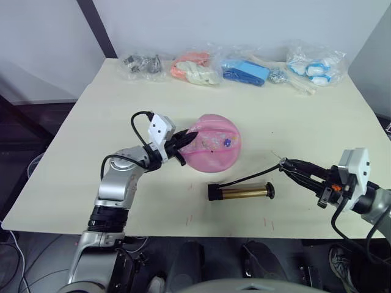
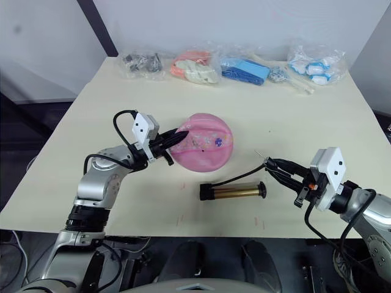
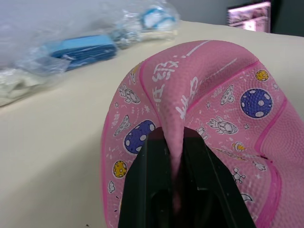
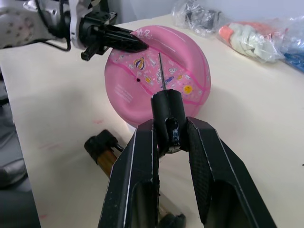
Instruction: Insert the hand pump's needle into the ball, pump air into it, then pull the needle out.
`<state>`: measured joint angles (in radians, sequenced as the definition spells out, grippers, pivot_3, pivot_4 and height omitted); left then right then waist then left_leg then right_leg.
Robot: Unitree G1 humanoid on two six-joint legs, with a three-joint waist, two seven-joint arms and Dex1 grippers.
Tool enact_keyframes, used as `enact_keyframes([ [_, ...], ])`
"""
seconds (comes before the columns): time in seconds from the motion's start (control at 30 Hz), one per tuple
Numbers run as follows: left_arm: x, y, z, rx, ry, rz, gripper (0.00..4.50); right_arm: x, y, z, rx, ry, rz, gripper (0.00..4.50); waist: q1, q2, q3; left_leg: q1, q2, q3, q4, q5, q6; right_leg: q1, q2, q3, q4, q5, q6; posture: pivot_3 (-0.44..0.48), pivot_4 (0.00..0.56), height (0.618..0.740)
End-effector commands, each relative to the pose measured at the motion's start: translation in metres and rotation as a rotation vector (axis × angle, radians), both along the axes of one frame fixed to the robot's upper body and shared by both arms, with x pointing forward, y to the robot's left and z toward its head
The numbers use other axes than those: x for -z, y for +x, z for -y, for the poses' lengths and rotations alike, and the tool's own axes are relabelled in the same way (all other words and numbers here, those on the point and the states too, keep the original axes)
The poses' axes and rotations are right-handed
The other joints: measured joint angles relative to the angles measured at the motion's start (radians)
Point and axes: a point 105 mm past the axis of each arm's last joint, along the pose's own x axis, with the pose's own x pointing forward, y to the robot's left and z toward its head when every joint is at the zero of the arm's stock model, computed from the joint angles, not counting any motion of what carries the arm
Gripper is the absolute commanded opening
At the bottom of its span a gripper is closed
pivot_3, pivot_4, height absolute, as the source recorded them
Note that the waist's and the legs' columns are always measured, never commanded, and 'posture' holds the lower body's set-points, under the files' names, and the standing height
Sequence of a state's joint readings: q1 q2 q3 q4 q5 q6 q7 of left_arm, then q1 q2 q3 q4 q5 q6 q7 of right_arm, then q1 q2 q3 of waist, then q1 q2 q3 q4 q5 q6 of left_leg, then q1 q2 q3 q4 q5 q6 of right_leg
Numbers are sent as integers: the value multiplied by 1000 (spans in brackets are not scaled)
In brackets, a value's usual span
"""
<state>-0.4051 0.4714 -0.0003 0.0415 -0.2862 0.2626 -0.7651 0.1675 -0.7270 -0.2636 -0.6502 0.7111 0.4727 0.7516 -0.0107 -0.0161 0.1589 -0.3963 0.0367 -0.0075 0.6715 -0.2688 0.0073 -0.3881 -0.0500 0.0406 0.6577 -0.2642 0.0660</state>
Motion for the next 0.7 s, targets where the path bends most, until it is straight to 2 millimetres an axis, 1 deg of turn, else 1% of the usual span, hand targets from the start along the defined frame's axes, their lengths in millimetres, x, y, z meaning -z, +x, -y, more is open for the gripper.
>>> enact_keyframes([
  [0.03, -20, -4, 2, -63, -16, 78, 32, -3, 0, -12, -35, -33, -47, 358, -2, 0, 0, 0, 0, 0, 0, 0, 0, 0, 0, 0, 0, 0, 0, 0, 150, 736],
  [0.13, -18, -6, 5, -112, -16, 76, 32, -5, 10, -22, -64, -83, -98, 358, -2, -1, 1, 0, 0, 0, 0, 0, 0, 0, 0, 1, 1, 0, 0, 0, 150, 736],
  [0.33, -14, -12, 14, -134, -23, 63, 32, -8, 23, -36, -107, -217, -193, 358, 0, -2, 2, -1, 0, 0, 0, 0, 0, -2, 0, 1, 2, 0, 0, 0, 150, 736],
  [0.47, -11, -13, 16, -142, -16, 58, 32, -13, 32, -47, -129, -238, -272, 358, -2, -2, 2, -3, 0, 0, 0, 0, 0, -5, 0, 1, 2, 0, -1, 0, 150, 736],
  [0.6, -7, -12, 18, -138, -2, 52, 32, -10, 42, -57, -128, -241, -358, 358, -1, -2, 2, -3, 0, 1, 0, 0, 0, -5, 0, 1, 2, 1, -1, 0, 150, 736],
  [0.7, -7, -12, 18, -133, -1, 51, 32, -3, 51, -60, -81, -250, -429, 358, -1, -2, 2, -3, 0, 1, 0, 0, 0, -5, 0, 1, 3, 1, -1, 0, 150, 736],
])
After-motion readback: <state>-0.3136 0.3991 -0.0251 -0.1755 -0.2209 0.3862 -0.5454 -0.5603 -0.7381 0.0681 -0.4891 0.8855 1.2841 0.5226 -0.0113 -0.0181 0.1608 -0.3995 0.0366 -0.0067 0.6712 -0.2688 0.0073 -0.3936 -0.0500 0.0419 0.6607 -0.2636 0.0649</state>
